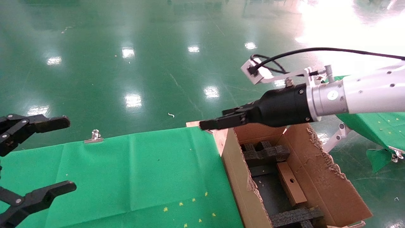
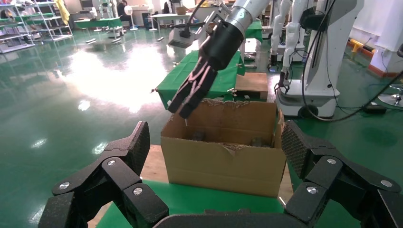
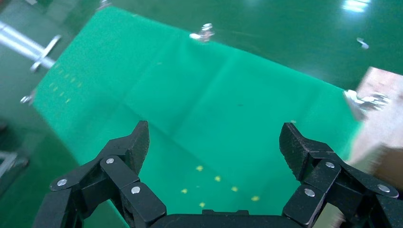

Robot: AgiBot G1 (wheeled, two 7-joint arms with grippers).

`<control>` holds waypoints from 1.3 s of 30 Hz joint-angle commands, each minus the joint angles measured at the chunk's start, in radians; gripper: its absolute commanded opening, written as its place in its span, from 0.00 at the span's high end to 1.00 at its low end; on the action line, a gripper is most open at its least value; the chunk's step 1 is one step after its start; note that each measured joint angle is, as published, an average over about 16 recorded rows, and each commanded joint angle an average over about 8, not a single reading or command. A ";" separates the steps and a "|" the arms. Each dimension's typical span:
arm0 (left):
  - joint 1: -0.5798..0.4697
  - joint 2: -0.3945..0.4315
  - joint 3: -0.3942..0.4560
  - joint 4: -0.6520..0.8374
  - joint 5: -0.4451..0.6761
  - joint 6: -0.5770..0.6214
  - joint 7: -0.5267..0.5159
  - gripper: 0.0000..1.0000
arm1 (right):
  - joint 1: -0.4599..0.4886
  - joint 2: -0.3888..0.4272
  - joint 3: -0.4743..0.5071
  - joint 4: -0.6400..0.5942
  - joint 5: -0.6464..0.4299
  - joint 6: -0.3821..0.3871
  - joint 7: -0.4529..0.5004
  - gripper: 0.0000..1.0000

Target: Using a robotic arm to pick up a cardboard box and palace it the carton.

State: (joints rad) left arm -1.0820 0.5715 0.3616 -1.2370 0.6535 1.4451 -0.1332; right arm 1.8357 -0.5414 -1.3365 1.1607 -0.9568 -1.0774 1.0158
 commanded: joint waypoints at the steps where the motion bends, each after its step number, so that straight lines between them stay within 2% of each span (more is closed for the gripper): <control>1: 0.000 0.000 0.000 0.000 0.000 0.000 0.000 0.00 | -0.035 -0.003 0.049 0.006 0.010 -0.019 -0.038 0.00; 39: 0.000 0.000 0.000 0.000 0.000 0.000 0.000 0.00 | -0.687 -0.063 0.953 0.111 0.204 -0.377 -0.747 0.00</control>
State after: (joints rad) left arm -1.0820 0.5714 0.3617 -1.2370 0.6534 1.4450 -0.1332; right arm 1.1540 -0.6039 -0.3898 1.2711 -0.7543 -1.4519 0.2745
